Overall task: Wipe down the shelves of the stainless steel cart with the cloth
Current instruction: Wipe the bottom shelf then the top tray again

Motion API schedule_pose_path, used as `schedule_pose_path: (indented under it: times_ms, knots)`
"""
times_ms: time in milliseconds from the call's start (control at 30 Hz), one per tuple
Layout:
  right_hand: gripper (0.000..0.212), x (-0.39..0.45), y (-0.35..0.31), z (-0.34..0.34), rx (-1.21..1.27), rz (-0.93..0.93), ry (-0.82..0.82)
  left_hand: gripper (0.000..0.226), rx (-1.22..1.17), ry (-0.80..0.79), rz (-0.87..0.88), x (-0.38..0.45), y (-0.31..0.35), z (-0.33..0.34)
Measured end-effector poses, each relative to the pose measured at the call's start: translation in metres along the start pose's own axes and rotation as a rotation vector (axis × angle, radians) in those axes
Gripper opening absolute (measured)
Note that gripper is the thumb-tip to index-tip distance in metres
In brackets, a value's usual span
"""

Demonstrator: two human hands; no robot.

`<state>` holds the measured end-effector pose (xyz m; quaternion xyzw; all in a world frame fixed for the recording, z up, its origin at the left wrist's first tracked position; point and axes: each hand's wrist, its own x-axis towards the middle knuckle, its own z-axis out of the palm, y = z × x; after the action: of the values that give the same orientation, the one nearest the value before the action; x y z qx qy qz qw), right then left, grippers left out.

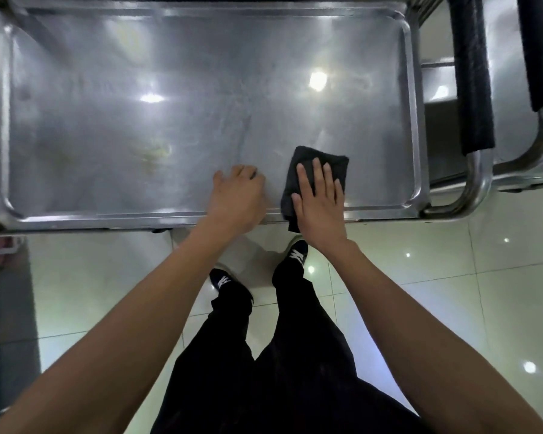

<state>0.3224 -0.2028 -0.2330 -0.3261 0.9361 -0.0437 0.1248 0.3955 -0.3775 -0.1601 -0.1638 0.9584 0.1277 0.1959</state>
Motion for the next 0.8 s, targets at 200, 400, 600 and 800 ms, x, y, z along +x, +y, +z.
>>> schedule_pose_path:
  times_ms: [200,400,600,800]
  knots:
    - [0.060,0.010,-0.068,0.012,0.004,-0.068,-0.021,0.036,-0.045,0.040,-0.071,-0.029,-0.051,0.005]
    - [0.060,0.022,-0.130,0.017,0.038,-0.134,-0.061,0.040,-0.065,0.047,-0.142,-0.054,-0.108,0.008]
    - [0.066,0.029,-0.177,0.012,0.064,-0.153,-0.085,0.038,-0.109,0.071,-0.186,-0.073,-0.155,0.009]
    - [0.065,0.030,-0.188,0.005,0.123,-0.112,-0.020,0.030,-0.129,0.108,-0.204,-0.075,-0.180,0.002]
